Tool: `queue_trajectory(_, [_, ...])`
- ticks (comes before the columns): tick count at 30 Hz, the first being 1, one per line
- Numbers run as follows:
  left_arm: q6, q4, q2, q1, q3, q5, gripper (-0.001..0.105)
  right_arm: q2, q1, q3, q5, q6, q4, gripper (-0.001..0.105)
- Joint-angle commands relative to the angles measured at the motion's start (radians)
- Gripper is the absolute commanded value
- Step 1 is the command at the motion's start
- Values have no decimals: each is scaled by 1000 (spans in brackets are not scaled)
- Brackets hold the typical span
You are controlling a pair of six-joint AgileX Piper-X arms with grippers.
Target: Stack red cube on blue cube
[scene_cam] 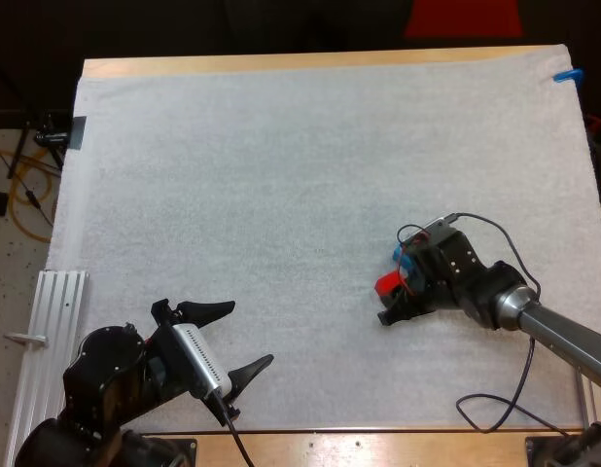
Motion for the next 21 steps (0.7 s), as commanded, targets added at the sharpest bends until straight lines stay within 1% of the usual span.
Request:
queue_trajectory(1, [6, -3, 0, -3, -8, -6, 76, -20, 3, -1, -9, 4, -7, 20])
queue_trajectory(4, [6, -3, 0, -3, -8, -6, 76, -76, 3, -10, -9, 4, 3, 20])
queue_trajectory(7, [6, -3, 0, -3, -8, -6, 76, -149, 3, -34, 20, -9, 43, 20])
queue_trajectory(9, [6, -3, 0, -3, -8, -6, 76, -208, 3, -61, 88, -48, 101, 20])
queue_trajectory(12, [6, -3, 0, -3, -8, -6, 76, -249, 3, -95, 165, -71, 156, 20])
queue_trajectory(15, [6, -3, 0, -3, -8, -6, 76, -254, -3, -114, 215, -71, 178, 20])
queue_trajectory(19, [6, -3, 0, -3, -8, -6, 76, -228, -3, -114, 234, -71, 178, 20])
queue_trajectory(21, [6, -3, 0, -3, -8, -6, 76, -200, -3, -114, 260, -71, 174, 20])
